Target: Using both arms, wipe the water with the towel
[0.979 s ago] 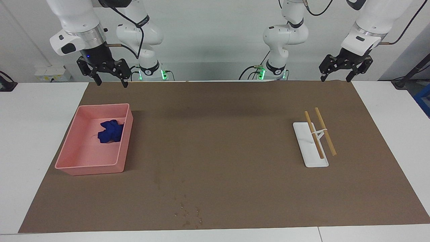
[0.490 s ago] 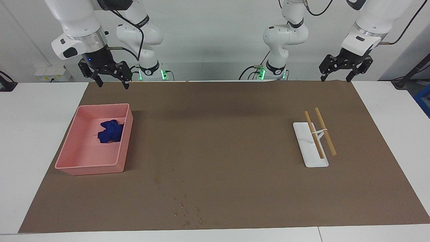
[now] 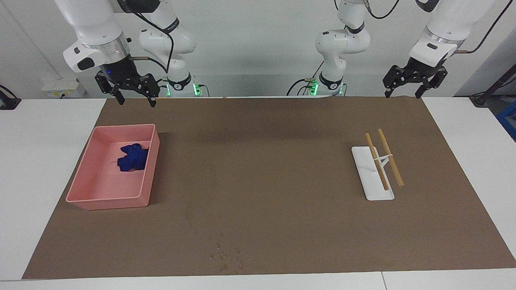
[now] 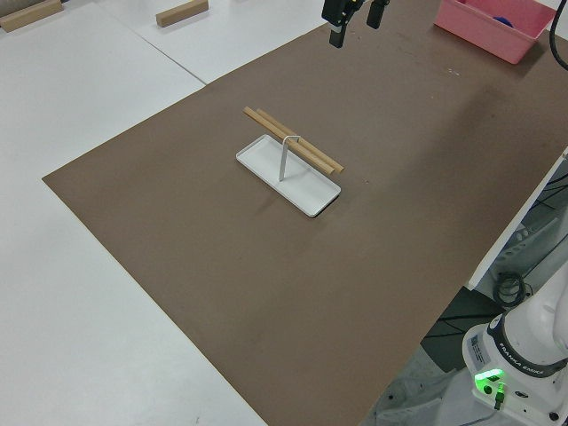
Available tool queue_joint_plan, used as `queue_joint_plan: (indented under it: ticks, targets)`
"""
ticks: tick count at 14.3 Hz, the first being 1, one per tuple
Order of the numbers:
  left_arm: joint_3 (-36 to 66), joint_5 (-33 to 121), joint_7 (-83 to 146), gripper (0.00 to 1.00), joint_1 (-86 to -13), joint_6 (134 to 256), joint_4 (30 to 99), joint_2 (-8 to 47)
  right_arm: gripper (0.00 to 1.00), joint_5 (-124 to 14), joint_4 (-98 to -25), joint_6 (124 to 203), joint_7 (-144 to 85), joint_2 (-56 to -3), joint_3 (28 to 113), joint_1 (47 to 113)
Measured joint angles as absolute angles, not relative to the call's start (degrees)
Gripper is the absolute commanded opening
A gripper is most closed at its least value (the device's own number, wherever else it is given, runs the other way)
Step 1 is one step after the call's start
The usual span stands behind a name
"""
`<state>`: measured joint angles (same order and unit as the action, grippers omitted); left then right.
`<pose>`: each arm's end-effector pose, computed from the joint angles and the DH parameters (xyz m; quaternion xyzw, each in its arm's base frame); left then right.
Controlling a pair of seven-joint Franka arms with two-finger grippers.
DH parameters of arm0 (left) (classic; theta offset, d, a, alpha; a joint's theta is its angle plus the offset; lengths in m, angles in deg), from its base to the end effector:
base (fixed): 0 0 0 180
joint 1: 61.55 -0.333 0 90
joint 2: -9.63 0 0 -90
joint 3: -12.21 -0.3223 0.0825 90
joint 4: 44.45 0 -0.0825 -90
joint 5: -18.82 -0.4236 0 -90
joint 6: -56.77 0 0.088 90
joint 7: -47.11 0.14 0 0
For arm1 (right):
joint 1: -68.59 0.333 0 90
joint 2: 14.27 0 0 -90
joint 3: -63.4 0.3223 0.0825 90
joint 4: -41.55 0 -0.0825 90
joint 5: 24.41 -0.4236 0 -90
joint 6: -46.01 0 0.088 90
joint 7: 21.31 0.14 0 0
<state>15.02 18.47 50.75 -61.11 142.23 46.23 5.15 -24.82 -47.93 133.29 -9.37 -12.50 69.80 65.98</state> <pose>0.5596 -0.0319 0.6300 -0.9982 0.0598 0.0065 0.0049 0.5781 0.0403 0.6163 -0.9975 0.0709 0.0041 0.0013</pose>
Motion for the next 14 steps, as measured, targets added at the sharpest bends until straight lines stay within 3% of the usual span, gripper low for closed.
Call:
queue_joint_plan:
  ticks: [14]
  targets:
    - [15.0, 18.5, 50.7, 1.00, -61.1, 142.2, 46.2, 5.1, 1.00, -24.8, -48.6, 131.8, -9.6, -12.5, 69.0, 66.2]
